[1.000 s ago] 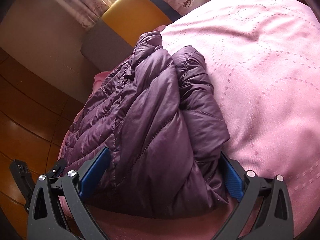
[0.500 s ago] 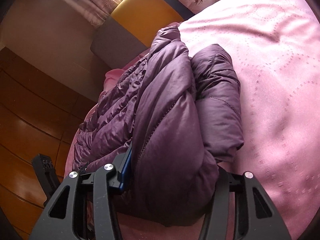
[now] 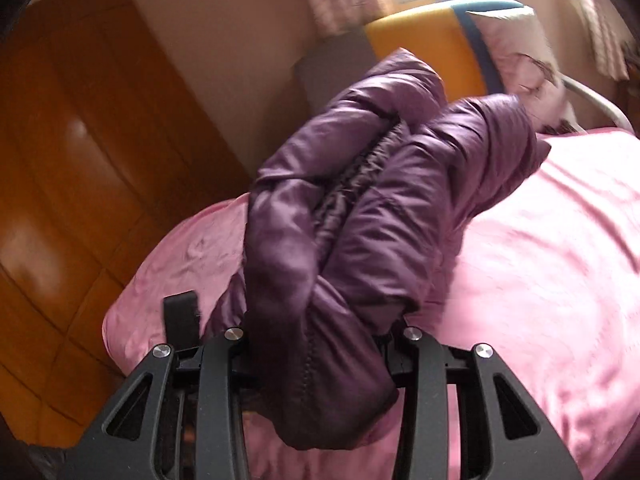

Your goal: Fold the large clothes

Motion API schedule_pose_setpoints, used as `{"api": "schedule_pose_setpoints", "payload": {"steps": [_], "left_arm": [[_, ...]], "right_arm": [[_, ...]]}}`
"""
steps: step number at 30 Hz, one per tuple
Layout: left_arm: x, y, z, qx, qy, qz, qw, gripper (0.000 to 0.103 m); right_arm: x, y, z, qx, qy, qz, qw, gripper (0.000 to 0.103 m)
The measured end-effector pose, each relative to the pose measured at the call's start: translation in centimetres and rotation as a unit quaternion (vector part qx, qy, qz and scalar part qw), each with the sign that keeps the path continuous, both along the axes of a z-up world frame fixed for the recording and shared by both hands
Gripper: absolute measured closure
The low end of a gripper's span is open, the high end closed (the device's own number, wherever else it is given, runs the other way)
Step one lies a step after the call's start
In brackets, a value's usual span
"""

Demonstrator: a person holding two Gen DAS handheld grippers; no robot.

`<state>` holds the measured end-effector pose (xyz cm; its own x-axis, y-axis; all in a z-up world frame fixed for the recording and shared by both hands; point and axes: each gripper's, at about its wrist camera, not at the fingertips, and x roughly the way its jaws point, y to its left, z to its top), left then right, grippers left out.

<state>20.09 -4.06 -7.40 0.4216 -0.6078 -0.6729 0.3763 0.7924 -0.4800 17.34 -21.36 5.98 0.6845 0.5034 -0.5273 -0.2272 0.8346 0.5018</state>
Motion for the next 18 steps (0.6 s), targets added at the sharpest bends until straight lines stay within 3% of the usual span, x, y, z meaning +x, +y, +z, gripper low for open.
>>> {"api": "schedule_pose_setpoints", "payload": {"steps": [5,8,11,14,18], "left_arm": [[-0.2,1.3,0.1,-0.02,0.01,-0.002,0.9997,0.059],[-1.2,4.3,1.0,-0.045,0.018,0.002,0.9988,0.059],[-3.1,8.3,2.3,-0.068,0.004,0.017,0.9975,0.059],[-4.2,13.5,3.5,-0.087,-0.014,0.061,0.9942,0.059],[-4.4,19.2,5.3,-0.146,-0.033,0.096,0.9841,0.055]], "right_arm": [[2.5,6.5,0.1,-0.063,0.011,0.044,0.997,0.067],[2.8,9.3,-0.1,-0.099,0.011,0.061,0.993,0.067],[3.1,12.0,-0.8,-0.15,0.006,0.075,0.986,0.066],[3.7,14.6,-1.7,-0.201,-0.004,0.087,0.976,0.064],[1.9,17.9,-3.1,-0.263,-0.039,0.104,0.958,0.052]]}}
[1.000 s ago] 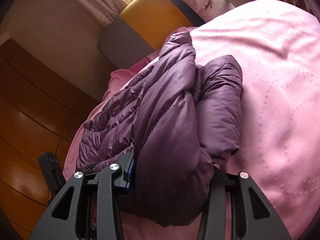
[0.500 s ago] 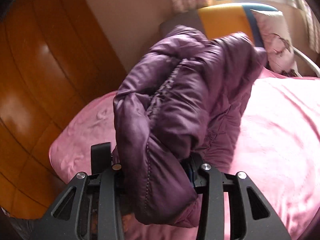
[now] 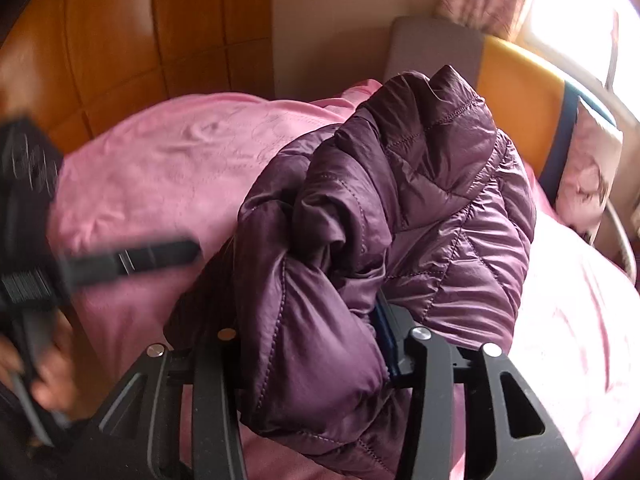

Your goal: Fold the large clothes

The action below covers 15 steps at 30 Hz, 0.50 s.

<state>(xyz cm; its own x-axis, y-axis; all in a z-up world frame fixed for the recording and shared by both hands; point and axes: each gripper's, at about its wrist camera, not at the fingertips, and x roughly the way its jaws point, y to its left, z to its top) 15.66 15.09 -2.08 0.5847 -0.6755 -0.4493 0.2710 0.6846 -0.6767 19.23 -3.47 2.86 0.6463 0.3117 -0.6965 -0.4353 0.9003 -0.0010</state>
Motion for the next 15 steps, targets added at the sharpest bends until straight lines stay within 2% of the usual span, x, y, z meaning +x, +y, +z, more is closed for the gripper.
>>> {"api": "schedule_pose_setpoints", "payload": {"steps": [1,2,5,7,9,12,14,15], "left_arm": [[0.2,0.8,0.6,-0.011,-0.008,0.002,0.9999,0.051],[0.4,1.1,1.3,-0.015,-0.016,0.001,0.9997,0.048],[1.5,0.2,3.0,-0.017,-0.032,-0.022,0.9991,0.033],[3.1,-0.7,3.8,-0.005,-0.035,-0.034,0.9988,0.031],[4.3,-1.9,4.0,0.003,-0.023,-0.055,0.9982,0.031],[7.1,-4.7,3.5,0.016,0.021,-0.091,0.9955,0.031],[8.3,-6.2,3.2,0.04,0.038,-0.104,0.9931,0.05],[8.4,-6.9,3.2,0.056,0.046,-0.114,0.9908,0.071]], "right_arm": [[-0.4,0.8,-0.3,-0.01,-0.011,0.01,1.0,0.045],[-0.8,1.4,-0.6,-0.017,-0.02,0.017,1.0,0.042],[-2.0,2.0,-1.4,-0.035,-0.042,0.033,0.998,0.041],[-3.0,2.2,-1.8,-0.042,-0.055,0.047,0.996,0.04],[-3.4,3.0,-2.4,-0.051,-0.067,0.058,0.995,0.036],[-3.5,4.0,-3.2,-0.054,-0.081,0.069,0.993,0.028],[-3.9,3.9,-3.5,-0.045,-0.082,0.076,0.993,0.023],[-3.9,3.9,-3.6,-0.041,-0.086,0.083,0.992,0.019]]}}
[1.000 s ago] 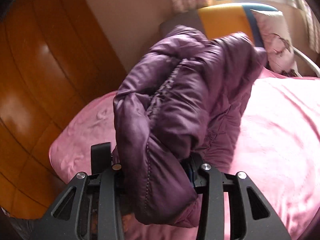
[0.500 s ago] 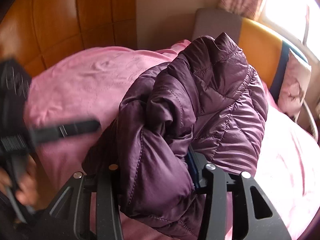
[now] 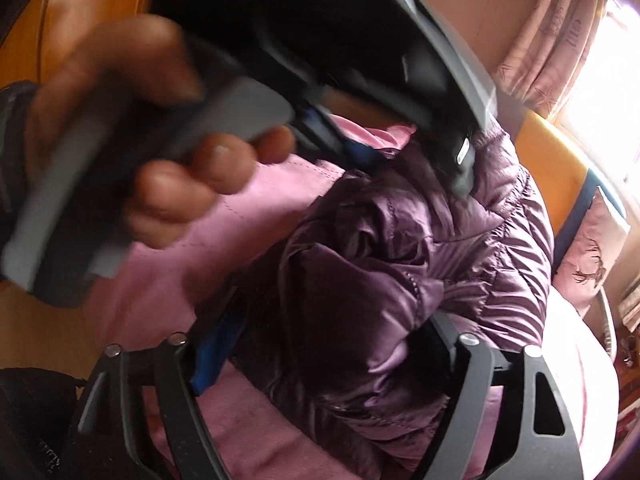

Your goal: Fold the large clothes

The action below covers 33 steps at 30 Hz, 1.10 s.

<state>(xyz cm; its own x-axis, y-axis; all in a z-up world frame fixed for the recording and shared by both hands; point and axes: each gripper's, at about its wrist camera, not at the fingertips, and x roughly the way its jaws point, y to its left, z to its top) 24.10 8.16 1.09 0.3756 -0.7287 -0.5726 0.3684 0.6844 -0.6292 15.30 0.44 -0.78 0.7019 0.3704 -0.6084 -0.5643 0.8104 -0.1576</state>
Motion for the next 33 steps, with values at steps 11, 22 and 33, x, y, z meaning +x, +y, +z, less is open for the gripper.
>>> {"api": "schedule_pose_setpoints", "payload": {"steps": [11,22,33], "left_arm": [[0.8,0.6,0.1,0.033,0.016,0.011,0.9993,0.088],[0.9,3.3,-2.6,0.13,0.039,0.089,0.9867,0.065],[-0.6,4.8,-5.9,0.137,0.024,0.122,0.9827,0.062]], "right_arm": [[0.9,-13.2,2.5,0.217,0.099,0.0,0.971,0.02],[3.1,-11.3,-3.0,0.095,0.083,-0.042,0.991,0.036],[5.8,-14.0,-0.4,0.125,0.143,0.038,0.981,0.032]]}}
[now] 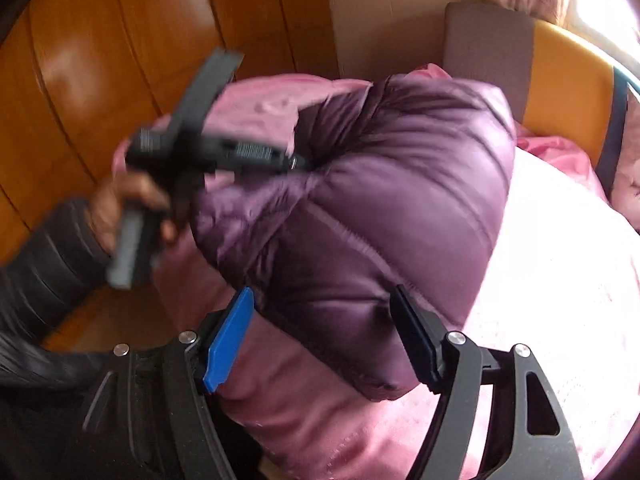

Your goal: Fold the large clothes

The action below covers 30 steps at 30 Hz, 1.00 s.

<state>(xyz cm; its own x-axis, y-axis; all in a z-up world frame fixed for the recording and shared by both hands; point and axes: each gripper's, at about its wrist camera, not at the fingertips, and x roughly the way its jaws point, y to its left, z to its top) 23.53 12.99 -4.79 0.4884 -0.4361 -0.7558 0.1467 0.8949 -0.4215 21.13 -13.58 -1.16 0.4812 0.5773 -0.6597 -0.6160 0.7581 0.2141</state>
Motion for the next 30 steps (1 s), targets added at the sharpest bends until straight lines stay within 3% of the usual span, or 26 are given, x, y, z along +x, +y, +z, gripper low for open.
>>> {"api": "schedule_pose_setpoints", "payload": {"steps": [4,8,13,15,18,20,24,25,26,27,30], "left_arm": [[-0.8,0.1,0.3,0.0,-0.016,-0.005,0.9999,0.062],[-1.0,0.3,0.3,-0.006,-0.019,-0.008,0.9998,0.062],[-0.6,0.8,-0.3,-0.021,-0.017,-0.016,0.9995,0.062],[-0.5,0.7,-0.5,-0.016,-0.016,-0.019,0.9996,0.062],[-0.3,0.7,-1.1,0.001,-0.016,-0.026,0.9995,0.062],[-0.2,0.9,-1.6,0.006,-0.018,-0.03,0.9994,0.062],[0.1,1.8,-2.5,-0.027,-0.002,-0.022,0.9994,0.062],[0.0,1.8,-2.4,-0.027,-0.003,-0.023,0.9994,0.062],[-0.1,1.8,-2.4,-0.027,-0.005,-0.022,0.9994,0.062],[-0.2,1.9,-2.4,-0.029,-0.007,-0.02,0.9993,0.062],[-0.5,2.4,-2.6,-0.052,-0.008,-0.017,0.9985,0.062]], "right_arm": [[5.4,-2.3,3.5,0.062,-0.004,-0.067,0.996,0.031],[11.4,-0.4,5.5,0.081,0.012,-0.093,0.992,0.032],[18.4,3.4,3.1,0.033,0.061,-0.097,0.993,0.034],[19.9,4.8,2.9,0.012,0.098,-0.093,0.991,0.034],[22.7,6.2,0.4,-0.023,0.127,-0.096,0.987,0.033],[22.2,6.9,-0.6,-0.038,0.128,-0.097,0.986,0.032],[20.0,6.4,-0.4,-0.027,0.124,-0.109,0.986,0.03],[19.6,6.0,0.2,-0.037,0.141,-0.135,0.98,0.028],[18.9,5.4,0.4,-0.015,0.133,-0.141,0.981,0.023],[18.0,4.9,0.5,0.006,0.125,-0.15,0.981,0.013],[15.6,1.4,1.3,0.041,0.116,-0.185,0.975,0.006]]}}
